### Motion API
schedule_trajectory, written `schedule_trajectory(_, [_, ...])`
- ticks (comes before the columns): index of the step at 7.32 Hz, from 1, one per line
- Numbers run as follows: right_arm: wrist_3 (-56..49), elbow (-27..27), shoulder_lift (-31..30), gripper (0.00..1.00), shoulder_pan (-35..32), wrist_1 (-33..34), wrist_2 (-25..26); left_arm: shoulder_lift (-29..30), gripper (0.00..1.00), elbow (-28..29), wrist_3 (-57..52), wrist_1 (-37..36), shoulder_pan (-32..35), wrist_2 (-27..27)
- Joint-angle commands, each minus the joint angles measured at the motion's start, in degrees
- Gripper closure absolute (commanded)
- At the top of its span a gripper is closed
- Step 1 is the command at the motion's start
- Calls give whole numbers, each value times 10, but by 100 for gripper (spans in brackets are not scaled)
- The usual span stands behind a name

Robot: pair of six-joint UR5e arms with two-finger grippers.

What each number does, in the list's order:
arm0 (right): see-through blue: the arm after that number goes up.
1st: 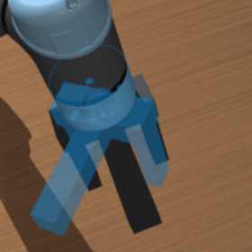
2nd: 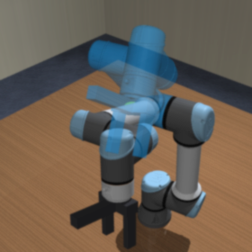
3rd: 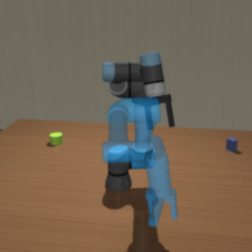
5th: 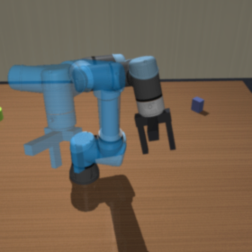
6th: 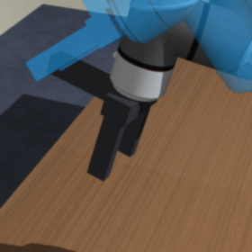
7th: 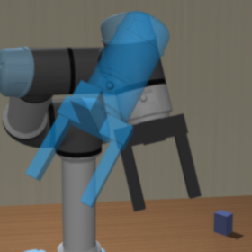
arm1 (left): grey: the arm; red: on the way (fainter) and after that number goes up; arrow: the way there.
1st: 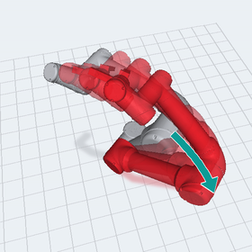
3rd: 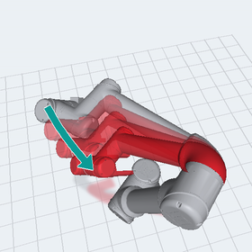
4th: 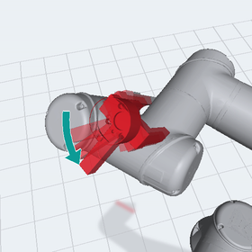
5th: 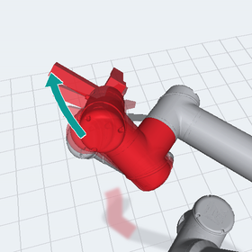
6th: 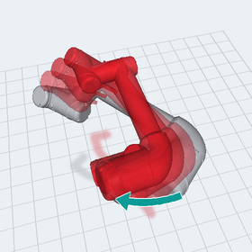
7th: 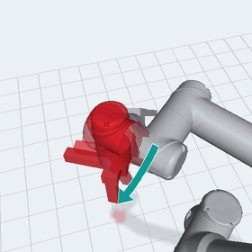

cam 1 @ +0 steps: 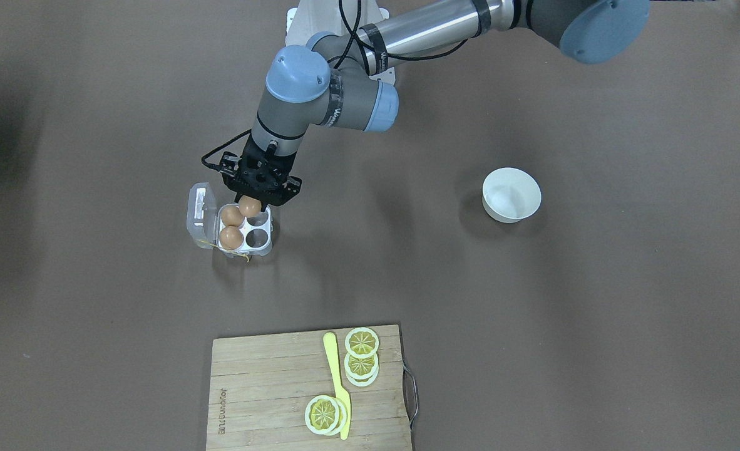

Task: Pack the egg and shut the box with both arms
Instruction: 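Lower the egg into an empty slot and open the left gripper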

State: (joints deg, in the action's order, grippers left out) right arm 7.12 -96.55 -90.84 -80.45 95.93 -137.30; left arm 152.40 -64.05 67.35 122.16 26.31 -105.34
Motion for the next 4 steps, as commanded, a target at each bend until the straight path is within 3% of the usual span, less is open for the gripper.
schedule_trajectory(1, [0,0,0,0,0,0,0,0,81,5,9,2,4,23])
schedule_trajectory(4, [0,2,0,0,0,0,0,-1,81,29,9,7,1,27])
